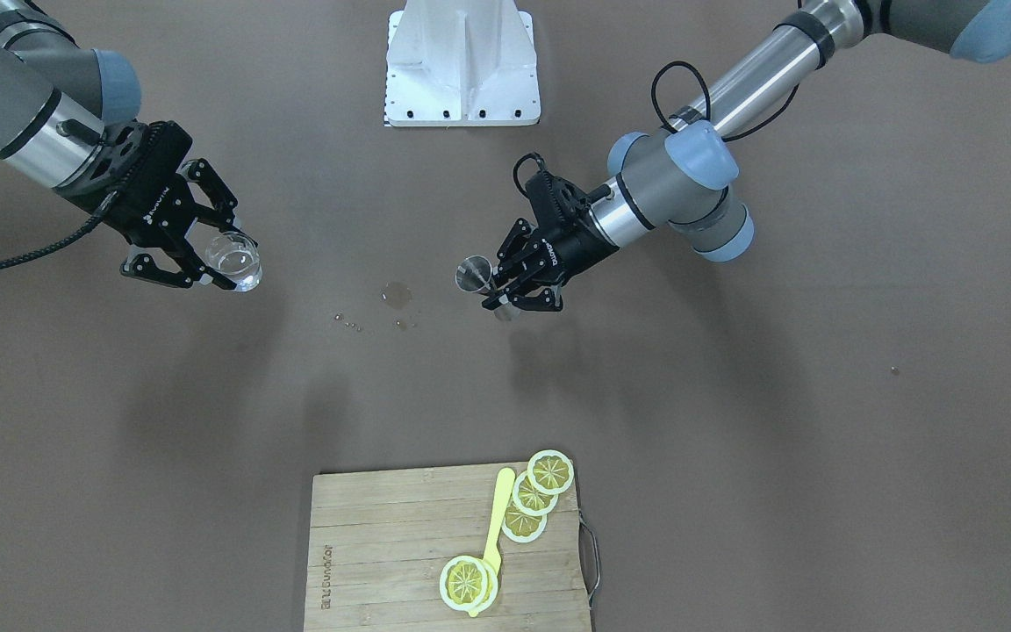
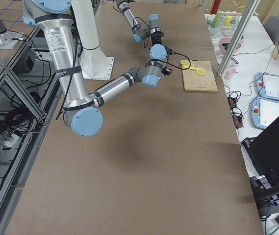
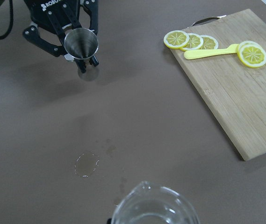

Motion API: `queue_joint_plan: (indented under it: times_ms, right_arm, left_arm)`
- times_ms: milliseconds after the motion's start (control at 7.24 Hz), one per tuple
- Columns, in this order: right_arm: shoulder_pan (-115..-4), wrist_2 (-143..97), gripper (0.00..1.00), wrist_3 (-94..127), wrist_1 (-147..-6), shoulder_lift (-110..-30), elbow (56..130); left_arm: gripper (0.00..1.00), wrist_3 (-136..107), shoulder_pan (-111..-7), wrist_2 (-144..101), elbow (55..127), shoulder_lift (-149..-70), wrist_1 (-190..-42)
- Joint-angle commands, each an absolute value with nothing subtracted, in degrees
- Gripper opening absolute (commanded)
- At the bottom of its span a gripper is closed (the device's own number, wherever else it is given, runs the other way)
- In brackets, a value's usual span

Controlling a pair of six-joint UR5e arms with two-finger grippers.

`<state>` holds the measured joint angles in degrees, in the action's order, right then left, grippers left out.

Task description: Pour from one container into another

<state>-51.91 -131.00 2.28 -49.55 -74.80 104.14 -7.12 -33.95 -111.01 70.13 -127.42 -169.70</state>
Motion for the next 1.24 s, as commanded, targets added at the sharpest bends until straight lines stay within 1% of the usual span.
queue_joint_plan:
  times_ms: [0, 138, 414, 553, 1105]
  right_arm:
    - [-51.33, -130.87, 0.0, 2.37, -52.09, -74.19, 105.37]
    - [-50.11, -130.7, 0.0, 2.29, -57.25, -72.44, 107.3]
    - [-48.17, -128.95, 0.0, 2.2, -62.12, -69.8, 108.19]
    - [-47.21, -127.63, 0.0, 2.2, -63.88, -68.74, 108.19]
    - [-45.97, -125.78, 0.0, -4.03, -80.39, -61.19, 108.28]
  left_arm:
    - [0.0, -6.42, -34.1, -111.97, 65.24, -131.46, -172.6]
    - [0.0, -6.42, -34.1, -112.06, 62.95, -133.83, -173.57]
    - [0.0, -6.15, -33.75, -111.89, 58.29, -137.53, -176.03]
    - [0.0, -6.15, -33.58, -111.8, 57.92, -137.81, -176.91]
    - [0.0, -6.15, -31.47, -111.01, 58.01, -138.51, -178.94]
